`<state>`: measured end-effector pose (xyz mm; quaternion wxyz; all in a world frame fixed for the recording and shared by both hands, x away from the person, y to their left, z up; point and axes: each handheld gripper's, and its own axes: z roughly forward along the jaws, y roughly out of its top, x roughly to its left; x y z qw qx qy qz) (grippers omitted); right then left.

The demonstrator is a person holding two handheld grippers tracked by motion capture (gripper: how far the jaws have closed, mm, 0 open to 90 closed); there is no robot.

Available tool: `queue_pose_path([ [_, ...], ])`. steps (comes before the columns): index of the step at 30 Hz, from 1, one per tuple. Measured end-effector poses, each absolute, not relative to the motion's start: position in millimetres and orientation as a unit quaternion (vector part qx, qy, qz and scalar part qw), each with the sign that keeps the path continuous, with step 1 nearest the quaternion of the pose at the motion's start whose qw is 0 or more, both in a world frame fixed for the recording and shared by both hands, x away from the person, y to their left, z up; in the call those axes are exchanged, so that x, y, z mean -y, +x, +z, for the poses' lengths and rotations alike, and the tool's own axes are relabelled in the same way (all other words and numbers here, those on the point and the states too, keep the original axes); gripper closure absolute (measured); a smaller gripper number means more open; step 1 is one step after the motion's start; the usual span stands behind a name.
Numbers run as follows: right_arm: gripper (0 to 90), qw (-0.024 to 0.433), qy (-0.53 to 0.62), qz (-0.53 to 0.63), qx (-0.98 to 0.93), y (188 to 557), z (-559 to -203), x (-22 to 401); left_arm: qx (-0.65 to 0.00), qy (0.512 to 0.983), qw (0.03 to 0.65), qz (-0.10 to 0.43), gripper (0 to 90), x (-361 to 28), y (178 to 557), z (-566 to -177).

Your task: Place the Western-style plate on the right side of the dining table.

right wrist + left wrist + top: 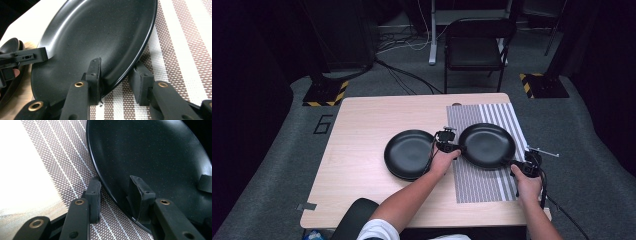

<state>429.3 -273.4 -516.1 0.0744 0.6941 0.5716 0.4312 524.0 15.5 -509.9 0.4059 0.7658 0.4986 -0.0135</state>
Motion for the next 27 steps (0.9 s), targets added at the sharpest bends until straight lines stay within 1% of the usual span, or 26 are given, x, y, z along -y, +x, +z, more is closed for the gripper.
queue_pose_path([
  [6,63.0,0.065,0.699,0.430,-0.567,430.2,-518.2,274.3,-0.496,0.769,0.403,-0.011,62.5,-14.5,523.4,-510.1],
  [23,62.9,0.070,0.703,0.417,-0.572,430.5,-517.7,275.0,-0.493,0.771,0.403,-0.006,62.6,-13.6,522.5,-510.2],
  [27,62.9,0.074,0.703,0.415,-0.573,430.0,-517.6,275.3,-0.488,0.775,0.402,0.000,61.0,-12.3,521.0,-510.1],
])
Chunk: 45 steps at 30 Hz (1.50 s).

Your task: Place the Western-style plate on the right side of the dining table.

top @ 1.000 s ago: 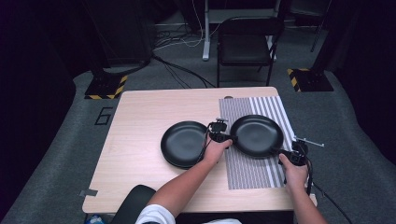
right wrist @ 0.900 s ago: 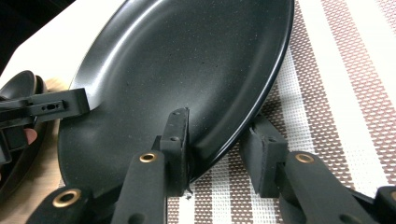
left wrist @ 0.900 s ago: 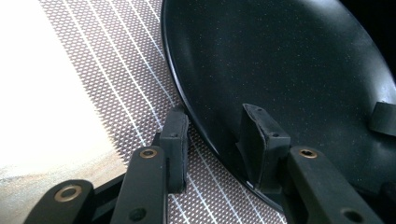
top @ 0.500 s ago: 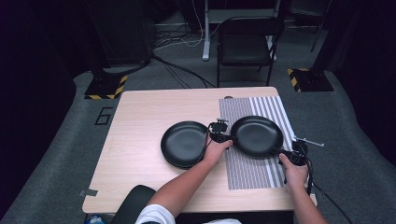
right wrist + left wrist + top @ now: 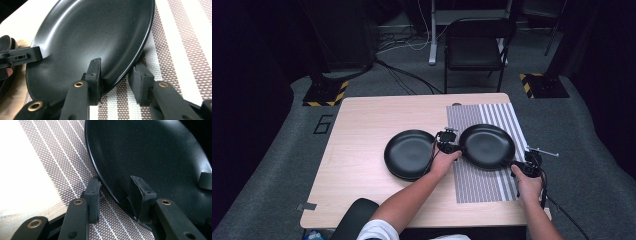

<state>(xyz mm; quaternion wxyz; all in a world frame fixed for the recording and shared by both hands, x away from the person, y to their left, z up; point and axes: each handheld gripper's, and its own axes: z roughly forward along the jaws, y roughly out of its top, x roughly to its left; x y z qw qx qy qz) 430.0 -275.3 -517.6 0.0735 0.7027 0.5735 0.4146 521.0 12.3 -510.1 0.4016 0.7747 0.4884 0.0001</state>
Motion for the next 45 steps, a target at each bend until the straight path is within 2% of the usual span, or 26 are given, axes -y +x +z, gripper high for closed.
queue_pose_path([
  [11,60.7,0.089,0.698,0.412,-0.580,427.6,-517.0,274.6,-0.482,0.775,0.408,0.000,52.6,-11.7,519.6,-509.5],
  [25,59.0,0.084,0.701,0.426,-0.565,425.0,-512.8,282.7,-0.488,0.761,0.428,0.000,49.5,-17.7,521.6,-505.2],
  [35,58.5,0.128,0.682,0.445,-0.566,417.8,-492.2,288.5,-0.482,0.751,0.451,0.019,49.0,-30.5,518.3,-489.9],
  [42,58.8,0.158,0.646,0.447,-0.598,412.7,-472.5,272.5,-0.480,0.748,0.457,0.030,49.3,-47.1,517.3,-480.8],
  [45,58.6,0.157,0.636,0.451,-0.606,410.2,-467.3,265.5,-0.482,0.745,0.459,0.033,49.4,-52.6,516.1,-479.2],
])
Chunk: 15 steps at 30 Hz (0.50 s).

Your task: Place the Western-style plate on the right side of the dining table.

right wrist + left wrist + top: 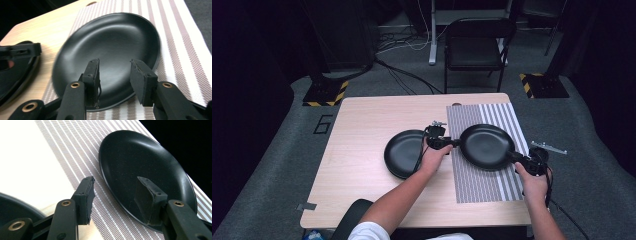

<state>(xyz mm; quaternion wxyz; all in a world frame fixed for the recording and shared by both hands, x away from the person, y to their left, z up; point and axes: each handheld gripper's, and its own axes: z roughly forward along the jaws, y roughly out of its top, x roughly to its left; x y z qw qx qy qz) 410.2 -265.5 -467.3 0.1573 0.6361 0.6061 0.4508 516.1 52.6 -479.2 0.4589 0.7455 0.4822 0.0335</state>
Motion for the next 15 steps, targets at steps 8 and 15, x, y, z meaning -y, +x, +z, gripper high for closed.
queue_pose_path([
  [8,57.9,0.160,0.601,0.452,-0.639,419.9,-452.6,239.5,-0.489,0.738,0.463,0.045,49.7,-68.1,510.4,-472.2],
  [15,56.9,0.156,0.581,0.449,-0.661,425.4,-445.0,229.5,-0.489,0.733,0.469,0.060,49.6,-80.9,504.2,-463.1],
])
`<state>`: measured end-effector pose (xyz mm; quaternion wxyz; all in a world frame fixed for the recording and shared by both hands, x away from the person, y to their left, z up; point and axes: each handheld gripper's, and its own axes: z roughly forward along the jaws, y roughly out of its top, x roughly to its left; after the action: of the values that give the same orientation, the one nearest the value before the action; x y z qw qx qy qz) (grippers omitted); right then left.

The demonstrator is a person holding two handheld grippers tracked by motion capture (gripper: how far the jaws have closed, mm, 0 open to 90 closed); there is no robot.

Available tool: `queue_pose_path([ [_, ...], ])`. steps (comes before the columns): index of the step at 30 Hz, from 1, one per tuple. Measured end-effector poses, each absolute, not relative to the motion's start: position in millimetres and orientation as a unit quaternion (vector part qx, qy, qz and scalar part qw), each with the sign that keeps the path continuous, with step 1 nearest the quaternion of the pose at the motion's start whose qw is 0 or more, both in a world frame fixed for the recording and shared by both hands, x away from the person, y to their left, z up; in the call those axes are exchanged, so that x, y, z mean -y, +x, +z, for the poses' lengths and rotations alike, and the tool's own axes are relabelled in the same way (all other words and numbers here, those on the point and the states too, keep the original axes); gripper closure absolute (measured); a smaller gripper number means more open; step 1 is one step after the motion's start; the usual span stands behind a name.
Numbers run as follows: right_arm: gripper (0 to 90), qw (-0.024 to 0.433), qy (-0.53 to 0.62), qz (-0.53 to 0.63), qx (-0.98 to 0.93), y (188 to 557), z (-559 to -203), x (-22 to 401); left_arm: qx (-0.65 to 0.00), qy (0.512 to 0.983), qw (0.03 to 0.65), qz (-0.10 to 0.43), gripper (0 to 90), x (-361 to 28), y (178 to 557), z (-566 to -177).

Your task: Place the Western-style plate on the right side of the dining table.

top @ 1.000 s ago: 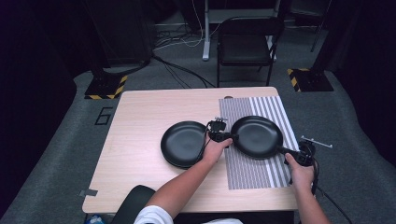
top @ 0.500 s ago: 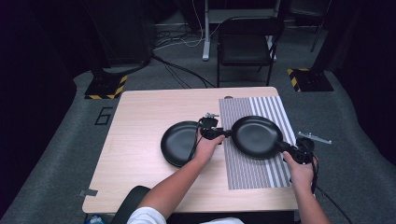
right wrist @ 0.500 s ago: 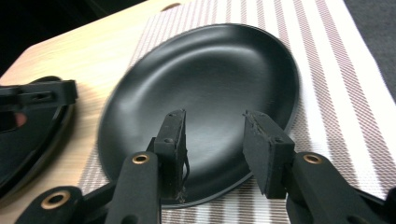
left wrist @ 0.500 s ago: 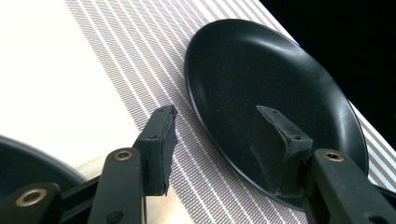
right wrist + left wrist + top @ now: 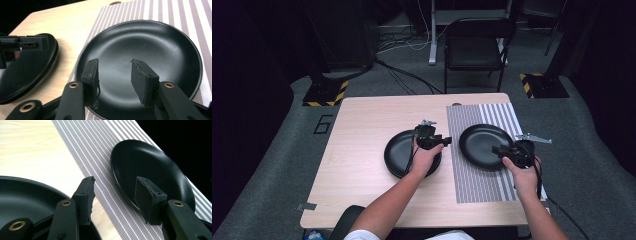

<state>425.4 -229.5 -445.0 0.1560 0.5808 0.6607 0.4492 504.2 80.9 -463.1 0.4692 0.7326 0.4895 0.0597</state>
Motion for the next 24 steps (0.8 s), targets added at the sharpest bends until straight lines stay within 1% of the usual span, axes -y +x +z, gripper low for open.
queue_pose_path([
  [7,56.8,0.153,0.554,0.453,-0.682,420.3,-442.2,218.4,-0.499,0.727,0.466,0.078,49.6,-103.4,500.1,-460.2],
  [15,55.6,0.134,0.515,0.459,-0.711,412.3,-443.4,203.2,-0.518,0.712,0.465,0.092,49.4,-130.8,493.6,-461.3],
  [24,55.5,0.112,0.499,0.458,-0.728,409.6,-450.4,191.1,-0.540,0.696,0.459,0.118,49.2,-167.1,484.6,-459.7],
])
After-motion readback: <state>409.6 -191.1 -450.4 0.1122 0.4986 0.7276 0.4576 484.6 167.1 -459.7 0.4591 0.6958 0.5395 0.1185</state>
